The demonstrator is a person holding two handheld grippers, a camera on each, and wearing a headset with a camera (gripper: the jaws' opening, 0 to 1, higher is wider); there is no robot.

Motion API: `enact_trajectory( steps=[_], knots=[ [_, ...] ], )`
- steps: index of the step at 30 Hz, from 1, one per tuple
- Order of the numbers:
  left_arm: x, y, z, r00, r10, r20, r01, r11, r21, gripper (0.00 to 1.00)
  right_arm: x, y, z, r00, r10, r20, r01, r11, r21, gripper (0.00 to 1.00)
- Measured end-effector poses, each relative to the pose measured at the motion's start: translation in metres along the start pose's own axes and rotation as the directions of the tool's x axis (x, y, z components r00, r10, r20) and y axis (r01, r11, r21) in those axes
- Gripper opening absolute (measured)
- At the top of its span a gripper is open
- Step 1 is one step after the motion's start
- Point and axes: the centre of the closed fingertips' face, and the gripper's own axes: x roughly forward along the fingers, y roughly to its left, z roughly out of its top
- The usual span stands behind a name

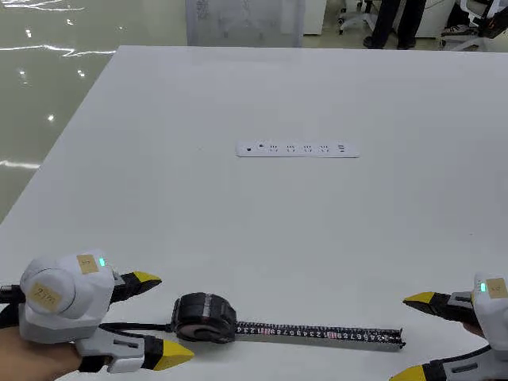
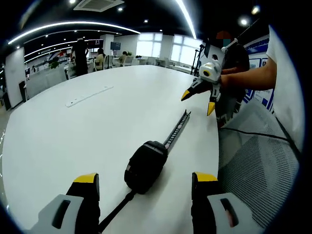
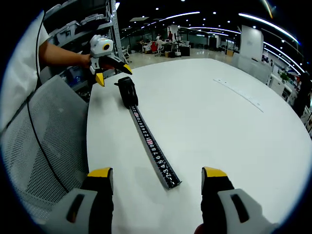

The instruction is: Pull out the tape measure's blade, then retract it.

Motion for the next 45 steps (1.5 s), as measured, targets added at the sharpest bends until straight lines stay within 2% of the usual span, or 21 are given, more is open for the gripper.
enact_trajectory(
  steps=[11, 15, 23, 32, 45],
  knots=[
    [-0.017, 0.002, -0.008, 0.9984, 0.05, 0.027, -0.047, 0.994, -0.101, 0.83, -0.005, 0.004, -0.001, 0.9978, -0.061, 0.027, 0.059, 0.996, 0.073, 0.82],
    [-0.024, 0.004, -0.009, 0.995, 0.09, 0.043, -0.085, 0.991, -0.108, 0.84, -0.009, 0.005, -0.001, 0.9953, -0.087, 0.041, 0.083, 0.991, 0.101, 0.85],
    [-0.032, -0.003, -0.015, 0.9915, 0.122, 0.047, -0.114, 0.983, -0.141, 0.87, -0.016, 0.008, -0.005, 0.9922, -0.116, 0.045, 0.109, 0.985, 0.137, 0.88],
    [-0.045, -0.004, -0.025, 0.9802, 0.189, 0.06, -0.174, 0.965, -0.198, 0.89, -0.022, 0.009, -0.006, 0.9858, -0.155, 0.064, 0.142, 0.974, 0.174, 0.9],
    [-0.058, -0.008, -0.037, 0.9677, 0.24, 0.078, -0.212, 0.94, -0.266, 0.91, -0.028, 0.015, -0.007, 0.9782, -0.191, 0.083, 0.171, 0.964, 0.202, 0.92]
  ],
)
